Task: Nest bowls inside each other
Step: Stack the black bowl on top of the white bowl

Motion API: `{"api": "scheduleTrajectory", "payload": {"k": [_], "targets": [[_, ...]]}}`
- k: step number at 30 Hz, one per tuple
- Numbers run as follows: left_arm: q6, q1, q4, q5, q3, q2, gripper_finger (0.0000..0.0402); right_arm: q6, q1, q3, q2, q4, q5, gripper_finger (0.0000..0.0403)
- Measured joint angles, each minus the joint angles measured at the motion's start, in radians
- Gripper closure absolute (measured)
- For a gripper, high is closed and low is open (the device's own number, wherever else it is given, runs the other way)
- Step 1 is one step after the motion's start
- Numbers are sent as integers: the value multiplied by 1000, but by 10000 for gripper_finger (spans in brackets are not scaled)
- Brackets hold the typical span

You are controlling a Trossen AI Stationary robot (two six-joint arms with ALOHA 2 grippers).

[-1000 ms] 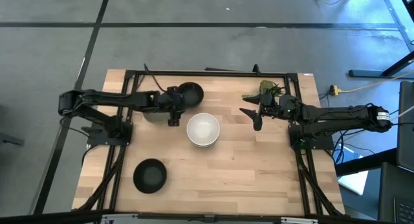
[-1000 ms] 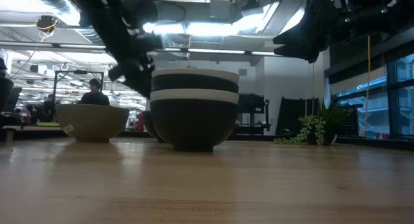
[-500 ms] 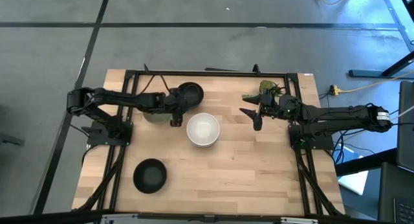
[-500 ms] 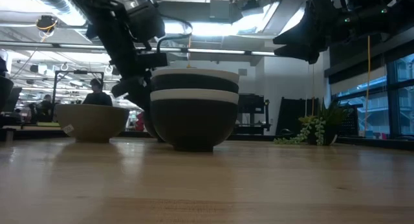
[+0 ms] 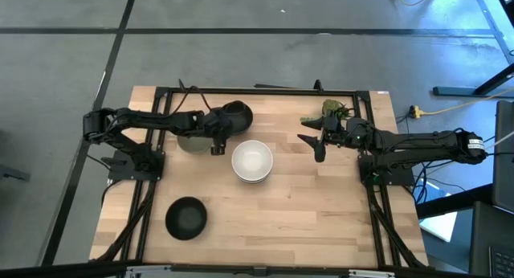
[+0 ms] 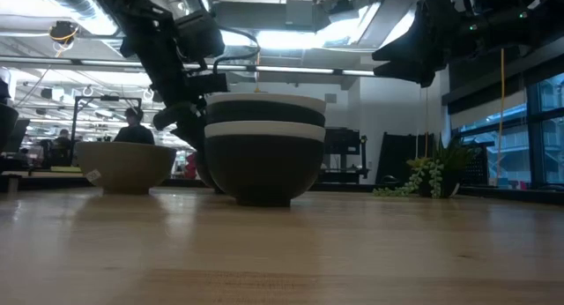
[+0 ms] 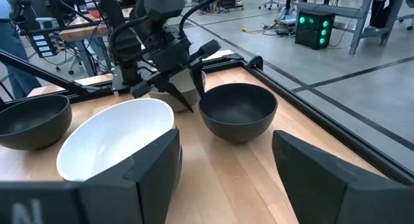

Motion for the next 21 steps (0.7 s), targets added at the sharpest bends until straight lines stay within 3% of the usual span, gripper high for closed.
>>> {"api": "scheduleTrajectory", "payload": {"k": [7,18,21], "targets": [[-2,0,-10,0,0,0,296,0,0,0,0,0,0,155],[-8,0,-16,-8,0,0,388,0,0,0,0,0,0,155],[-20,0,-16,-34,-2,0,393,0,0,0,0,1,0,155]]}}
